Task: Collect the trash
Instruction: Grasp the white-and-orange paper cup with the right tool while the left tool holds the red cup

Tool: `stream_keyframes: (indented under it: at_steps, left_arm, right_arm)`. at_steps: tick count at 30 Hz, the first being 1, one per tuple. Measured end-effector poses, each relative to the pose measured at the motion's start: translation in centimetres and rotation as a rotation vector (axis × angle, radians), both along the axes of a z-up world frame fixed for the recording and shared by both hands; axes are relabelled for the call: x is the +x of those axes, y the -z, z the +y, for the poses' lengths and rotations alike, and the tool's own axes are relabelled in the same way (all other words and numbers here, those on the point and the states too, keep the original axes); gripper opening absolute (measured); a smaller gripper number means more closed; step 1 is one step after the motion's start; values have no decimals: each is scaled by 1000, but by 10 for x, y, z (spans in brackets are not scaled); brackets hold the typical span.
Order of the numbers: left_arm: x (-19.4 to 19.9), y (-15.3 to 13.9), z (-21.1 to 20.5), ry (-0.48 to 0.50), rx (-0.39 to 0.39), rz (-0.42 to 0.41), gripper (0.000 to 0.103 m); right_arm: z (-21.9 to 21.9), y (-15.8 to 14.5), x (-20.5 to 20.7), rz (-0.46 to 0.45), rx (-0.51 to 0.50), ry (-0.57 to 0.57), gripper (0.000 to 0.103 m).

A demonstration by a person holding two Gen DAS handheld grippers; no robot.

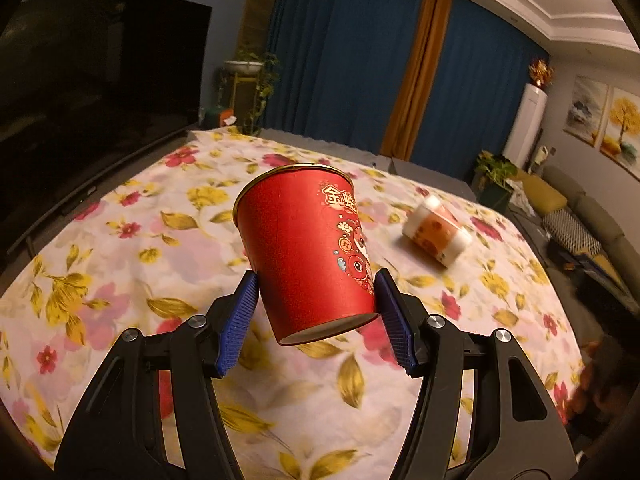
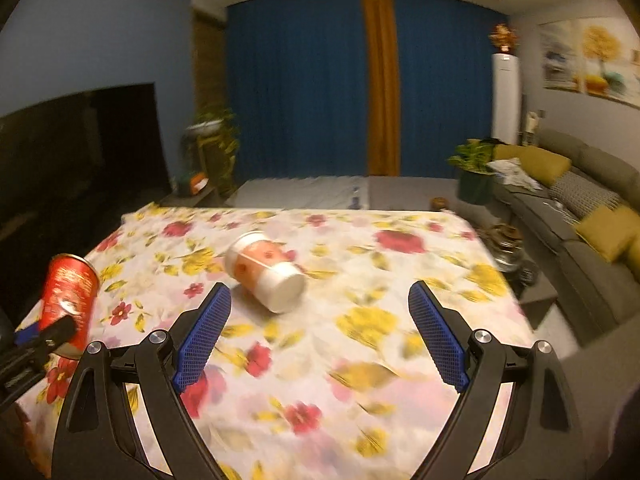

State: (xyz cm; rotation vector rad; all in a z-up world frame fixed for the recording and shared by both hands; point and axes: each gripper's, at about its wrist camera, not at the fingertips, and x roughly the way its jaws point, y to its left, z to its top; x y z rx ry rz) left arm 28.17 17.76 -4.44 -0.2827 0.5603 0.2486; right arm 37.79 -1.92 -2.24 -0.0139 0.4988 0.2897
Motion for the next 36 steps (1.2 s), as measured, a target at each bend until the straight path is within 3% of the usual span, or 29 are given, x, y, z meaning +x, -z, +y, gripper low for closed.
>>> stream_keyframes:
  at_steps: [14,17,19,23,25,36]
  left_arm:
    - [2,5,40,-108,-18,1,59]
    - [1,6,45,-117,-36,5,59]
    - [1,6,49,-122,-42,7,59]
    - [2,8,48,-122,-45,13,59]
    - [3,9,47,-120,-46,17,59]
    - [5,9,47,-123,-51,26,59]
  right_arm:
    - [63,38,89,90,-46,-104,87]
    - [70,48,103,135,-51,-127,85]
    - [74,54,111,178,-58,-143,78]
    - [77,57,116,204,-68,-155,73]
    - [79,60,119,230,-74,-167,63]
    - [84,62,115,233,-90,-203,59]
